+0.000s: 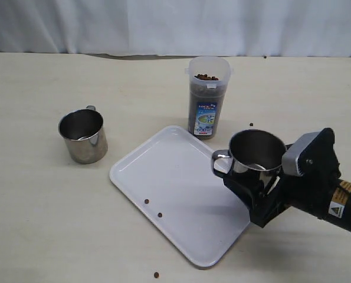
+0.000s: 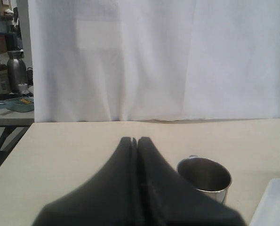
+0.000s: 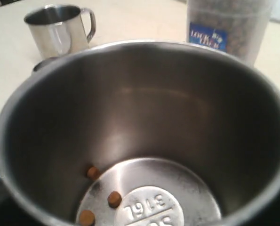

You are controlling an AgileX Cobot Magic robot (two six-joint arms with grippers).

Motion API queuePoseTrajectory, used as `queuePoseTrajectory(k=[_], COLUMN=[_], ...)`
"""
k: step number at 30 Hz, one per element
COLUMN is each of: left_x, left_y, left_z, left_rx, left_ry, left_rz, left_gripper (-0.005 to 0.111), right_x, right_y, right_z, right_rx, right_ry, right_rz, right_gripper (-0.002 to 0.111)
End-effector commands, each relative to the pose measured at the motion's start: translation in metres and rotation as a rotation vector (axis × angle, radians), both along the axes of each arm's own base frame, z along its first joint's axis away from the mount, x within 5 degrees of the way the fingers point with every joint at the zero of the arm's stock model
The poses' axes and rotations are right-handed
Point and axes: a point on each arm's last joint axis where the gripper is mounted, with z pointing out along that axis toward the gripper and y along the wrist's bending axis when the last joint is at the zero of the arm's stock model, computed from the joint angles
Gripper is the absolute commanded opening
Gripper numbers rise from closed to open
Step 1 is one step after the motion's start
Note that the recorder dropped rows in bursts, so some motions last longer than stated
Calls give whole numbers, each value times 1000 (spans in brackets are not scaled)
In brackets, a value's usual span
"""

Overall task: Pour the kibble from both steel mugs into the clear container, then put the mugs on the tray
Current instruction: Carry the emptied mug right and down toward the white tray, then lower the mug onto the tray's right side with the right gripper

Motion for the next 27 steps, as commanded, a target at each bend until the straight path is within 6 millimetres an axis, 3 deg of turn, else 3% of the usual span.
queuePoseTrajectory(k=[1, 7, 15, 27], left_x=[0, 0, 0, 0], left_y=[0, 0, 0, 0], left_z=[0, 0, 0, 0], left_rx=[2, 2, 2, 2], left_ry=[-11, -11, -6, -6], left_rz=[-6, -6, -6, -6], left_gripper=[0, 0, 0, 0], right_x=[0, 12, 28, 29], right_y=[2, 14, 17, 16], right_z=[-15, -29, -44, -48], right_rx=[-22, -26, -72, -95], right_ry=[4, 13, 48, 68], right_rz=[47, 195, 192, 190], right_gripper=[5, 5, 5, 5])
